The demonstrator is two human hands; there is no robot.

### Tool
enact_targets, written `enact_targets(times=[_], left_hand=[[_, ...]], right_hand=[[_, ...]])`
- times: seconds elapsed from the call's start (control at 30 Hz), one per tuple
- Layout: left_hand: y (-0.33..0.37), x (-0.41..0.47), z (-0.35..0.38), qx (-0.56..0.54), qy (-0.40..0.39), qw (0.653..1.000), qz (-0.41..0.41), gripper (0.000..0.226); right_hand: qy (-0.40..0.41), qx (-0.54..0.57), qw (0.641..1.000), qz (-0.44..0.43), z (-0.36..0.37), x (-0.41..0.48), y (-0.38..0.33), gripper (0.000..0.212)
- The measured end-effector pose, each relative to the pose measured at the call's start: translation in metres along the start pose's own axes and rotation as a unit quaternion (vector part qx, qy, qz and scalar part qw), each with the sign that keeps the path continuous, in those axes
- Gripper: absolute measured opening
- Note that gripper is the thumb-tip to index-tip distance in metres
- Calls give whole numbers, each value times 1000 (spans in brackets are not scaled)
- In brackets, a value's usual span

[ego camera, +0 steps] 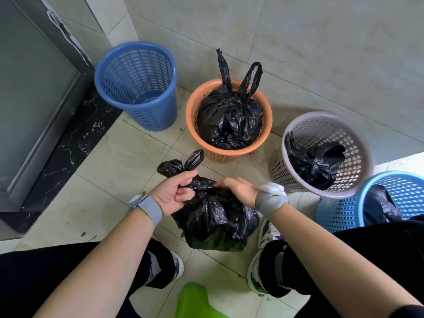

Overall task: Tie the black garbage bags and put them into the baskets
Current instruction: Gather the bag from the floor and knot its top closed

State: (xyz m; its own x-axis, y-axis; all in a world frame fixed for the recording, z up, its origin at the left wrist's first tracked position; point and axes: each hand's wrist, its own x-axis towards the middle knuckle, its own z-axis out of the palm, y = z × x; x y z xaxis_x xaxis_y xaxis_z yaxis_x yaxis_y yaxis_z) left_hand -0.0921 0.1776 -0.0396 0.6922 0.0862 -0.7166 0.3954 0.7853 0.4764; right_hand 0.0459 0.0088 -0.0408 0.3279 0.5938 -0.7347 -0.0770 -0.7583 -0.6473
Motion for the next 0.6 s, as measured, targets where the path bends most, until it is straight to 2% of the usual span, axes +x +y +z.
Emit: enact_targets(times=[0.07, 0.2, 0.3, 0.43, 0.5, 0.6], left_hand=[[-1, 2, 1, 37, -6, 999, -2, 53], [3, -1, 5, 127, -43, 991, -29, 48], [4, -6, 12, 175, -81, 981, -35, 40], [1, -8, 11, 213, -78, 971, -72, 46], [-3, -9, 5, 180, -69, 978, -75, 52], [-8, -10, -3, 64, -33, 995, -61, 52]], right_hand=[[3, 151, 988, 19, -2, 5, -6, 48], [31, 259, 965, 26, -9, 17, -14, 77], [4, 275, 961, 27, -9, 16, -21, 60], [22, 329, 943, -34, -4, 16, -32, 7], [62, 389, 917, -55, -9, 16, -35, 12], [112, 469, 874, -57, -19, 11, -31, 17]])
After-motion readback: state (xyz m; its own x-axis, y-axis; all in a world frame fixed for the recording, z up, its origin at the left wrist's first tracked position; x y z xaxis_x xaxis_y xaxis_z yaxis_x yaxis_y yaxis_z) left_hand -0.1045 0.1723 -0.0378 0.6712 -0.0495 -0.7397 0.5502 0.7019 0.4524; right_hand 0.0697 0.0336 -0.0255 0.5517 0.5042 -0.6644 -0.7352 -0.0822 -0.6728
